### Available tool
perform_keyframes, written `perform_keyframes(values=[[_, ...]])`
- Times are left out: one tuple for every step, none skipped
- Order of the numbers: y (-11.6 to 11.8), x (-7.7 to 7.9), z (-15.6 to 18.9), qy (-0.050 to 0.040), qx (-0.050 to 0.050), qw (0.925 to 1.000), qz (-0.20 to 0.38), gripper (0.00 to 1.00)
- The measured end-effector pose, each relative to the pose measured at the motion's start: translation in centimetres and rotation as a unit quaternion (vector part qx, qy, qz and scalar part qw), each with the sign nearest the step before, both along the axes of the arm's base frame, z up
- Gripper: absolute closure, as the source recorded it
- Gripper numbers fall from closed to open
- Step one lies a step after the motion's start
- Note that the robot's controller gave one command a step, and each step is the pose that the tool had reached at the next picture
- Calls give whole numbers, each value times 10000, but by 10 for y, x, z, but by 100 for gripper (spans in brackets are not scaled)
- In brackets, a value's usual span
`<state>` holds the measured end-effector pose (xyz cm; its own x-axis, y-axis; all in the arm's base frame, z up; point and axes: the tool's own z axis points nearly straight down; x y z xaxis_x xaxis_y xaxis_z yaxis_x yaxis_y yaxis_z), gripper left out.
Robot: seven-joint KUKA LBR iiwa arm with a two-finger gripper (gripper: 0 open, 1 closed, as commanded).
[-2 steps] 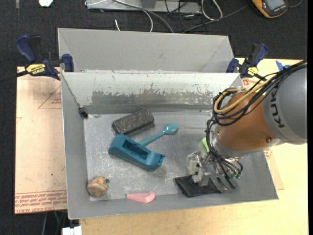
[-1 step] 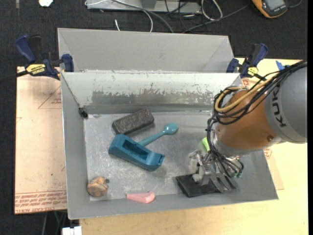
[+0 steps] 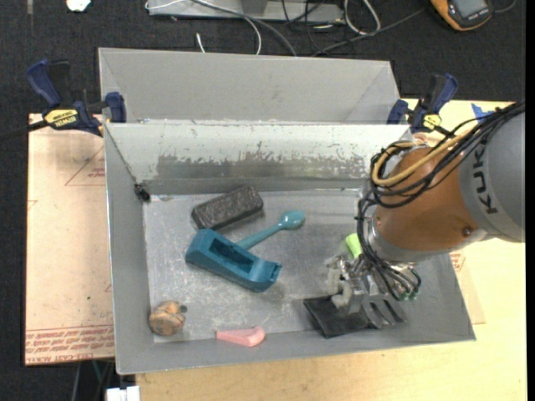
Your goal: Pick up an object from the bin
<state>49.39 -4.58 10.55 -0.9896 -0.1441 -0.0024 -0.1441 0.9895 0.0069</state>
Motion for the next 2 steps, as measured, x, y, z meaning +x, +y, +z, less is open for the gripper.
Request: perform_keyframes(values=[[0, 0, 46, 13, 2, 10000, -2, 100], [1, 0, 91, 25, 5, 10000, -7, 100]])
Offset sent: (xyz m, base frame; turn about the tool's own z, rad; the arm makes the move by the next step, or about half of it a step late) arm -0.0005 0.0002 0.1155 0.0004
